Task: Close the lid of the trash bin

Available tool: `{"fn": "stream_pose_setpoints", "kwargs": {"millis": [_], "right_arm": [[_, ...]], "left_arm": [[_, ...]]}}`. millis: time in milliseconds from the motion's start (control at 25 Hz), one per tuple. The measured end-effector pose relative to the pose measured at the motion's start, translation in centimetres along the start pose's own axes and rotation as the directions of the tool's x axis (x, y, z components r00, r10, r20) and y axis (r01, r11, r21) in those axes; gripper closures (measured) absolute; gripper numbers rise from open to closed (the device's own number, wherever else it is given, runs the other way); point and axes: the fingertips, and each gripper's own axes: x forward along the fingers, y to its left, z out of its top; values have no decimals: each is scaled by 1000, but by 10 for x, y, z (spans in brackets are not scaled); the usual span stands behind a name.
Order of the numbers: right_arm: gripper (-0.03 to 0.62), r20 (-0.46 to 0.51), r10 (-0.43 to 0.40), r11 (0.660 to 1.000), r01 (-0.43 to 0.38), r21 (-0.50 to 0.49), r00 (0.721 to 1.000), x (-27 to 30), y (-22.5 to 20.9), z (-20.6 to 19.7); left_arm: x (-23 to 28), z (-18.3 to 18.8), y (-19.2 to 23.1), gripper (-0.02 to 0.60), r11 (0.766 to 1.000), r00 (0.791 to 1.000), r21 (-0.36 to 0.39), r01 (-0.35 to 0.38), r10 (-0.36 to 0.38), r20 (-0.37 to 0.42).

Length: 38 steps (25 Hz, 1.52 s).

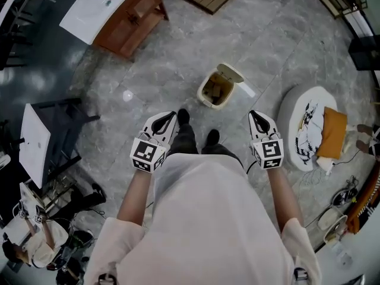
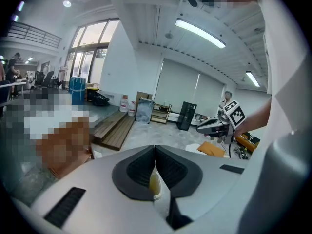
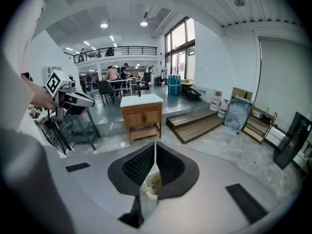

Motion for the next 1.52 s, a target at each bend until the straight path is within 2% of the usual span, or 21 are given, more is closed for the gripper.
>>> {"fn": "stream_pose_setpoints", "kwargs": {"millis": [320, 640, 880, 1120, 1520], "right_arm": [[562, -49, -36, 999, 37, 26, 998, 45, 11, 6], [562, -118, -75, 995, 81, 50, 990, 93, 9, -5], [560, -181, -84, 995, 92, 41, 980, 120, 7, -25], [558, -224, -86, 995, 95, 30, 971, 143, -10, -43], [453, -304, -18, 1000, 16, -9, 953, 192, -47, -87]], "left_arm": [[28, -8, 35, 563, 994, 993, 26, 107, -106, -59], [53, -28, 59, 563, 978, 972, 42, 206, -199, -129], [69, -50, 65, 563, 970, 958, 14, 242, -237, -164], [83, -60, 59, 563, 969, 953, -19, 248, -247, -174], [117, -77, 58, 563, 985, 971, -83, 153, -165, -172]]}}
